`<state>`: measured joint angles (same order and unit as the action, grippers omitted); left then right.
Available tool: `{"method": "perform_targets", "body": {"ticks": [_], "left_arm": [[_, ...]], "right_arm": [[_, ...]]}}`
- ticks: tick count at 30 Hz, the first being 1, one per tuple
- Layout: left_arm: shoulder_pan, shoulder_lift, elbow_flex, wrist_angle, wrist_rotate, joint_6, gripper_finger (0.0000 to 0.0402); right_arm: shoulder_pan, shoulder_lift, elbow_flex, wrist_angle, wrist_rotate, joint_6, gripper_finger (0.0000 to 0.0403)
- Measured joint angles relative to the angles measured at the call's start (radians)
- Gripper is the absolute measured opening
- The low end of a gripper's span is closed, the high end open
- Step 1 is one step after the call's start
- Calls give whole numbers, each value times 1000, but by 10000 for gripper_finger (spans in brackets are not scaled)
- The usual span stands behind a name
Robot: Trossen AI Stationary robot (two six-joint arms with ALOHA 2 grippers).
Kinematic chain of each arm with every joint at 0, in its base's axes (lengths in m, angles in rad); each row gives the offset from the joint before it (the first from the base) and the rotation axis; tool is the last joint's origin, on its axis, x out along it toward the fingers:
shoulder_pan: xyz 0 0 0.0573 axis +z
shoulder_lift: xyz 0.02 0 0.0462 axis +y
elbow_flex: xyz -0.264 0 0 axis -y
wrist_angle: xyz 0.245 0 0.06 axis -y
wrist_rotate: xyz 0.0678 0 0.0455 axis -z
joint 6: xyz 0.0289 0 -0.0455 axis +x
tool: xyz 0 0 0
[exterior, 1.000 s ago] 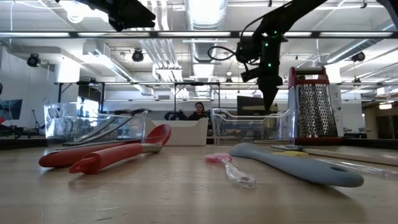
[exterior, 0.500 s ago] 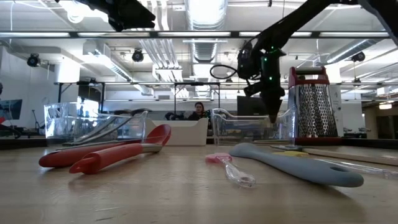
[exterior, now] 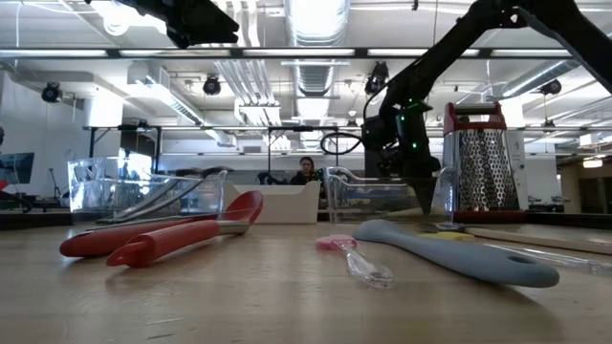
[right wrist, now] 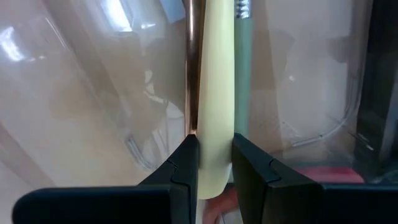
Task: Pick & Place Kitchen Items
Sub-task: Put the yellow table knife into the right transparent bin, then put the gray serving spoon into the left transparent bin
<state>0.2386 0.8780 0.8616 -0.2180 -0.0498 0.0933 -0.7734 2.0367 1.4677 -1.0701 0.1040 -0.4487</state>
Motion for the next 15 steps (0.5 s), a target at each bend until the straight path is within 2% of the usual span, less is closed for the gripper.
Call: {"method": "perform_targets", "body": {"ticks": [3,10,15], "left_arm": [[0,0,0,0,0,0,189],[0,0,0,0,0,0,189],[0,0,0,0,0,0,189]], "right_arm": [[0,2,0,1,0,4,62],[0,-3,0,0,1,28,154],[0,-35,0,1,3,53,186]]}}
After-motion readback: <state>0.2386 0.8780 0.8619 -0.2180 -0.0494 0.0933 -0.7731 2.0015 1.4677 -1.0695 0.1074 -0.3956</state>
